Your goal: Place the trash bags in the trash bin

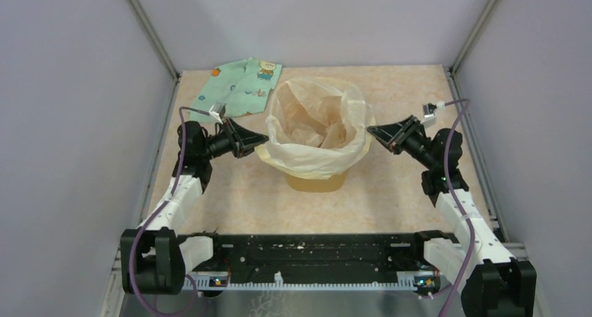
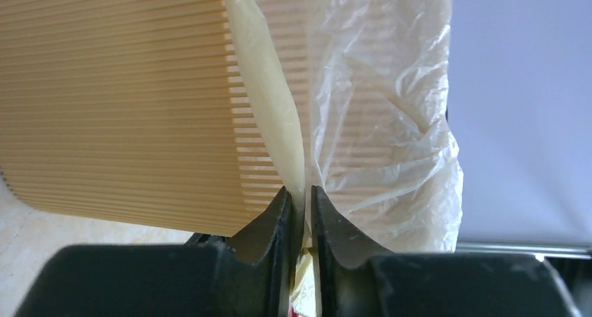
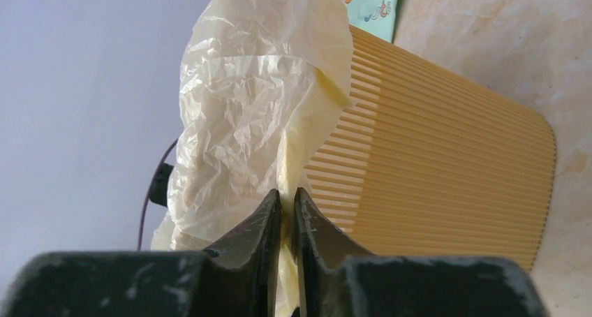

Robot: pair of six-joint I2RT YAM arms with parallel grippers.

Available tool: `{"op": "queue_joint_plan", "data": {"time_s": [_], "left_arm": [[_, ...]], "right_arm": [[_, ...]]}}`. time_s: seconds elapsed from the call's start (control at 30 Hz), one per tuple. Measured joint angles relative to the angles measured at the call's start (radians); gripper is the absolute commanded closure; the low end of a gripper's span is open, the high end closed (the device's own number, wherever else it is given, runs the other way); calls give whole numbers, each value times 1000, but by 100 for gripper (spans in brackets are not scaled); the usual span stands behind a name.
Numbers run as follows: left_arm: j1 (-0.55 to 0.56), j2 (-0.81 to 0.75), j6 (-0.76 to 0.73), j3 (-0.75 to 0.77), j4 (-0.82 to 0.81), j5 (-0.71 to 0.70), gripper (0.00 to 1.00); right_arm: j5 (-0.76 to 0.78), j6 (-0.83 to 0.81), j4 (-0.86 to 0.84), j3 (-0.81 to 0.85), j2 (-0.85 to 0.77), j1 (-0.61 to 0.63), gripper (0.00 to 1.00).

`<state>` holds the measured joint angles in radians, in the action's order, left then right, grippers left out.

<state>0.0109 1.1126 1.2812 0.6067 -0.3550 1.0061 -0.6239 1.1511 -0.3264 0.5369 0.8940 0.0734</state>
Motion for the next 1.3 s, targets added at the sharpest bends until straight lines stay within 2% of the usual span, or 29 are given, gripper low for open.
{"op": "queue_joint_plan", "data": {"time_s": [0.03, 0.07, 0.23, 0.43, 0.73, 1.0, 1.3], "left_arm": [[0, -2, 6, 0, -11, 0, 99], [0, -2, 10, 0, -14, 0, 100], [0, -2, -50, 0, 21, -4, 100], [27, 36, -200, 18, 169, -69, 100], [144, 126, -386, 58, 327, -292, 100], [217, 230, -464, 64, 389, -509, 100], [248, 315, -489, 64, 415, -687, 100]], "right_arm": [[0, 2, 0, 0, -1, 0, 99], [1, 2, -1, 0, -3, 0, 100], [25, -62, 72, 6, -17, 0, 100], [90, -198, 229, 28, -16, 7, 100], [326, -401, 425, 79, 74, 148, 100], [523, -500, 472, 81, 235, 204, 100], [717, -552, 476, 80, 389, 251, 100]]}}
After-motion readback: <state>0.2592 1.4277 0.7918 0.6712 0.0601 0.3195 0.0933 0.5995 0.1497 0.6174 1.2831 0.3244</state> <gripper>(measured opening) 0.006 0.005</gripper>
